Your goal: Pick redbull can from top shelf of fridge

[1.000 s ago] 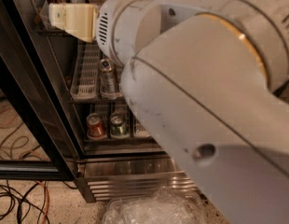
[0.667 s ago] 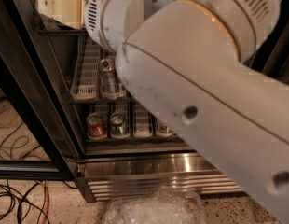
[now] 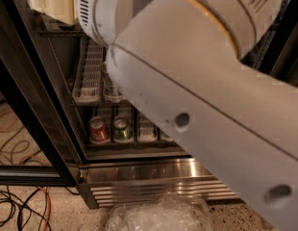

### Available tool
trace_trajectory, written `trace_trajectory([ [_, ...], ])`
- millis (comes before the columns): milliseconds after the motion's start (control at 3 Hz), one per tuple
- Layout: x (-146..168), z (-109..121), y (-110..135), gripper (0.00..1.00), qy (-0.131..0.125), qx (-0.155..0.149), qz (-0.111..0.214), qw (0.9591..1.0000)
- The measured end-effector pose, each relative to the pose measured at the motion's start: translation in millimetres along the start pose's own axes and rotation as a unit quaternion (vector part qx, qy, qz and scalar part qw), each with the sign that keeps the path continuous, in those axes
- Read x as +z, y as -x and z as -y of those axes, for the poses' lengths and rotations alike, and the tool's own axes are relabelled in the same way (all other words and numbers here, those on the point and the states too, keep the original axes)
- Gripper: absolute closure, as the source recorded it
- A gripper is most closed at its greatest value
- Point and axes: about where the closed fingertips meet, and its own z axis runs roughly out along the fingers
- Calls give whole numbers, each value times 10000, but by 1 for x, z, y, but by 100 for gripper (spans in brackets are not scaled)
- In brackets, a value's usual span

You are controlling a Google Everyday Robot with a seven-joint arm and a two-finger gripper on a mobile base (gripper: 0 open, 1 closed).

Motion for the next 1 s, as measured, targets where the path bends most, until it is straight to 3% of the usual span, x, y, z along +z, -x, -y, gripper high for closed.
trace_trajectory([
  [333, -1, -15, 14, 0, -63, -89, 98, 9999],
  [667, 10, -39, 25, 0, 155, -154, 287, 9993],
  [1000, 26, -65, 20, 0, 169, -248, 279, 9992],
])
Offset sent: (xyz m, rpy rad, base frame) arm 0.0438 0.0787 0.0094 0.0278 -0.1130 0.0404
